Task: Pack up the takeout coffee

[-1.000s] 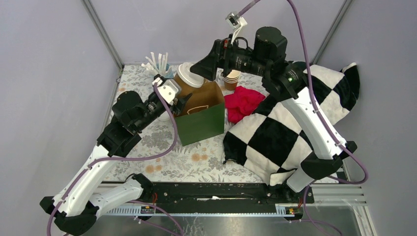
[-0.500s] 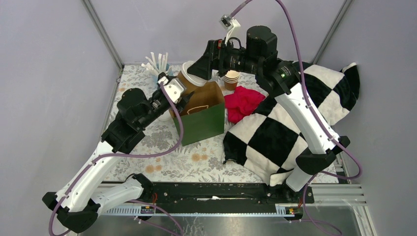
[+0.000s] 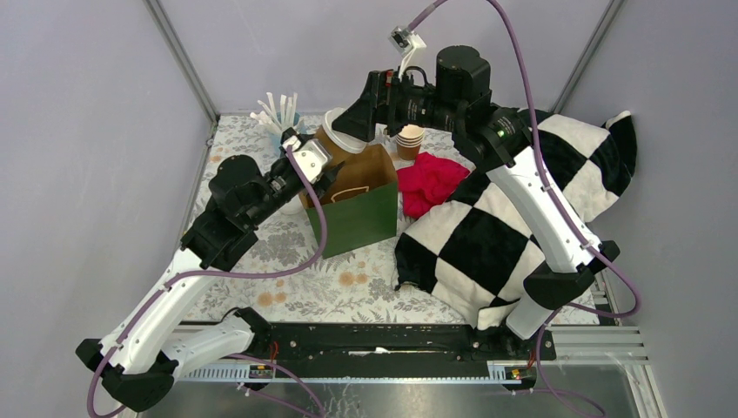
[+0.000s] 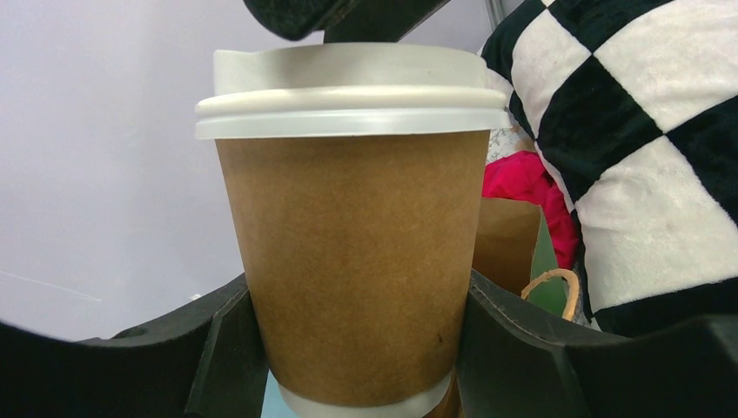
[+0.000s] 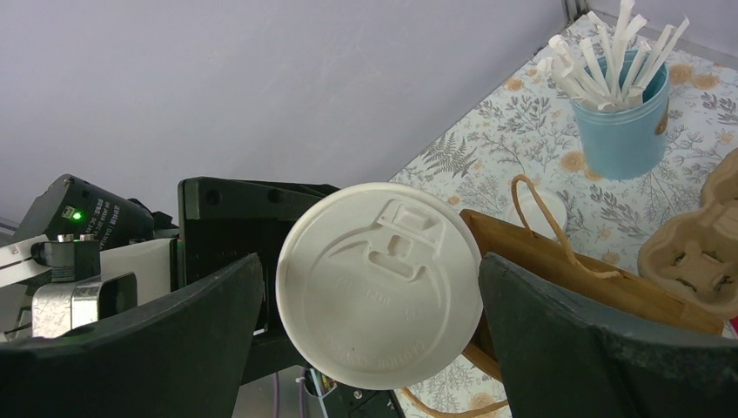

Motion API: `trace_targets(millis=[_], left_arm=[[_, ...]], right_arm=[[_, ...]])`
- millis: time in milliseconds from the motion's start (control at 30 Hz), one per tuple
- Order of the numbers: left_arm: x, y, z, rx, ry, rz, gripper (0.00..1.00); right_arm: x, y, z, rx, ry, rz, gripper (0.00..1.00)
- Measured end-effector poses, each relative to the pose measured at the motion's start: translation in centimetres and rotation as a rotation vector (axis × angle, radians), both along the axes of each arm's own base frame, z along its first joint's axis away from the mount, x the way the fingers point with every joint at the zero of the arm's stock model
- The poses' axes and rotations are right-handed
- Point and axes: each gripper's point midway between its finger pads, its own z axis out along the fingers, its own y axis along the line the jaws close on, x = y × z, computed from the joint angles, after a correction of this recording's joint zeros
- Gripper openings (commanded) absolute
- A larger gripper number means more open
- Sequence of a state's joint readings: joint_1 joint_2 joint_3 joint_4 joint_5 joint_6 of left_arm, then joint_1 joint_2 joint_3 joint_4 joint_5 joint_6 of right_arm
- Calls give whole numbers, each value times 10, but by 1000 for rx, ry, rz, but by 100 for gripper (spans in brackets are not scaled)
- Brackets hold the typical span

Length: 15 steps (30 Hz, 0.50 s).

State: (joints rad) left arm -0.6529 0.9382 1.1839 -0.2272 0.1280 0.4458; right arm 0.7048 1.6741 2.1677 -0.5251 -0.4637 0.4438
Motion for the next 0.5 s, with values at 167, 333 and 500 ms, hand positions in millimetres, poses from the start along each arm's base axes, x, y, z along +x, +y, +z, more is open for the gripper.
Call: trace_targets(millis=[167, 333, 500], left_arm=[[0, 0, -1, 4, -1, -1, 47], [1, 0, -2, 12, -2, -1, 47], [1, -1, -5, 22, 3, -3, 47]], right_arm=[[3, -2, -2, -9, 5, -20, 100], [10, -4, -5, -20, 2, -60, 100], [11, -3, -9, -16, 12, -63, 100]])
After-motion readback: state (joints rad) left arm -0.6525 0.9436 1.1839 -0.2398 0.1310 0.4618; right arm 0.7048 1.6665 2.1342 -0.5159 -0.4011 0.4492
